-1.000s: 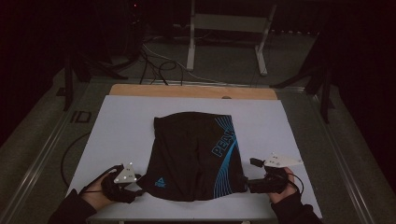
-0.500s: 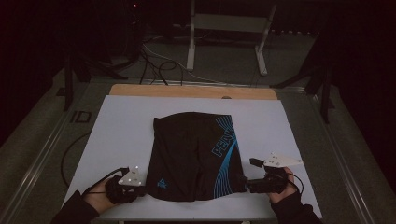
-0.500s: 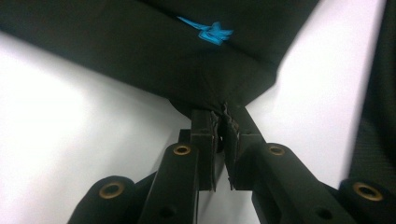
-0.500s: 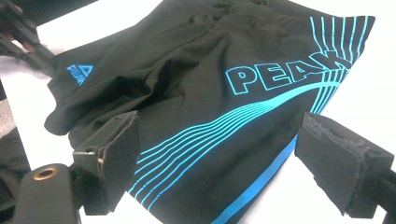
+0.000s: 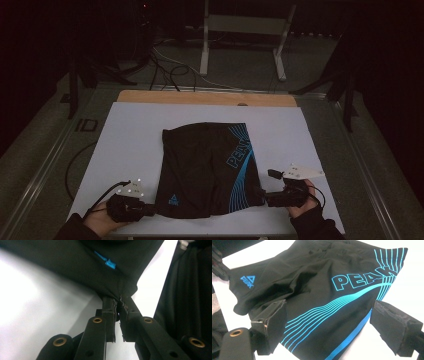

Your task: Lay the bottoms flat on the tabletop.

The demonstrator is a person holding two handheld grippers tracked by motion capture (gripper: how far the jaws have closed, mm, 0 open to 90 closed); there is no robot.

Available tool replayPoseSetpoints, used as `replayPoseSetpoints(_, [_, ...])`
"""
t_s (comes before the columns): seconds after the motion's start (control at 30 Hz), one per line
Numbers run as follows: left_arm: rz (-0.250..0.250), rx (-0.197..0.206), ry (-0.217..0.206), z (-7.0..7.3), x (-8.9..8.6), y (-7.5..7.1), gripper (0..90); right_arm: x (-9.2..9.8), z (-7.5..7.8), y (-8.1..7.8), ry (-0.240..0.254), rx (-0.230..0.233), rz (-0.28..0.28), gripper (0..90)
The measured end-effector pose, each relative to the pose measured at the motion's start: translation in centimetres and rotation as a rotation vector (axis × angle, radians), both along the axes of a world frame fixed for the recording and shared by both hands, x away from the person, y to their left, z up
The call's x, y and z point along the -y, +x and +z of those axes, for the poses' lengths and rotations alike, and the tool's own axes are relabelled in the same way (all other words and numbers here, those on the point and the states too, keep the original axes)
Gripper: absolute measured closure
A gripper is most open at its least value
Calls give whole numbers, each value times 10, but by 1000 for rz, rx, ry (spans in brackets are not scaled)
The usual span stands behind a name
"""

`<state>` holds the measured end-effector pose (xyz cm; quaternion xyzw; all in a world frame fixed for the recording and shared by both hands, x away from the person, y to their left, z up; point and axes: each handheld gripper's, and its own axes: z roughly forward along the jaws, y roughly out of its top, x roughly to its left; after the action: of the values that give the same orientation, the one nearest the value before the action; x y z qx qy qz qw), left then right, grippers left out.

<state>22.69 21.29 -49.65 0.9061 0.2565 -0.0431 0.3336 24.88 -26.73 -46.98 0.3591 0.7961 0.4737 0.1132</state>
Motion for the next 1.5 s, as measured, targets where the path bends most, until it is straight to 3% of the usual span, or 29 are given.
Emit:
replayPoseSetpoints(0.13, [5, -29, -2, -3, -2, 2, 783, 0, -1, 1, -5, 3, 2, 145])
replayPoseSetpoints(0.2, [6, -25, -8, -3, -3, 2, 640, 0, -1, 1, -3, 2, 3, 146])
replayPoseSetpoints(0.23, [18, -12, -16, -2, -4, 3, 640, -1, -1, 1, -4, 5, 2, 145])
replayPoseSetpoints(0.27, [41, 3, -23, 0, -5, 4, 494, -1, -1, 1, -8, 9, 0, 145])
replayPoseSetpoints(0.3, [60, 7, -40, 1, -6, 5, 424, 0, -1, 1, -11, 9, -5, 144])
replayPoseSetpoints(0.37, [93, 6, -71, 4, -9, 9, 312, 1, 0, 2, -13, 19, -14, 143])
replayPoseSetpoints(0.47, [111, 11, -84, 8, -10, 15, 154, 2, 0, 4, -22, 43, -32, 140])
replayPoseSetpoints(0.6, [167, 58, -82, 14, -8, 28, 78, 3, 2, 12, -43, 49, -39, 141])
replayPoseSetpoints(0.93, [249, 102, -82, 21, 2, 62, 48, -5, 5, 53, -1, 80, 7, 148])
replayPoseSetpoints(1.07, [272, 124, -86, 24, 8, 76, 52, -13, 5, 73, -30, 80, -23, 138])
replayPoseSetpoints(1.13, [279, 134, -90, 25, 10, 81, 53, -16, 4, 83, -34, 51, -29, 135])
replayPoseSetpoints(1.27, [308, 150, -98, 25, 12, 93, 56, -23, 1, 101, -57, 59, -85, 140])
replayPoseSetpoints(1.37, [334, 156, -97, 24, 13, 103, 57, -26, -3, 117, -24, 33, -82, 138])
replayPoseSetpoints(1.43, [352, 156, -99, 22, 14, 109, 59, -30, -5, 126, -32, 18, -72, 132])
replayPoseSetpoints(1.5, [358, 162, -90, 21, 15, 114, 60, -36, -9, 133, -54, 24, -102, 129])
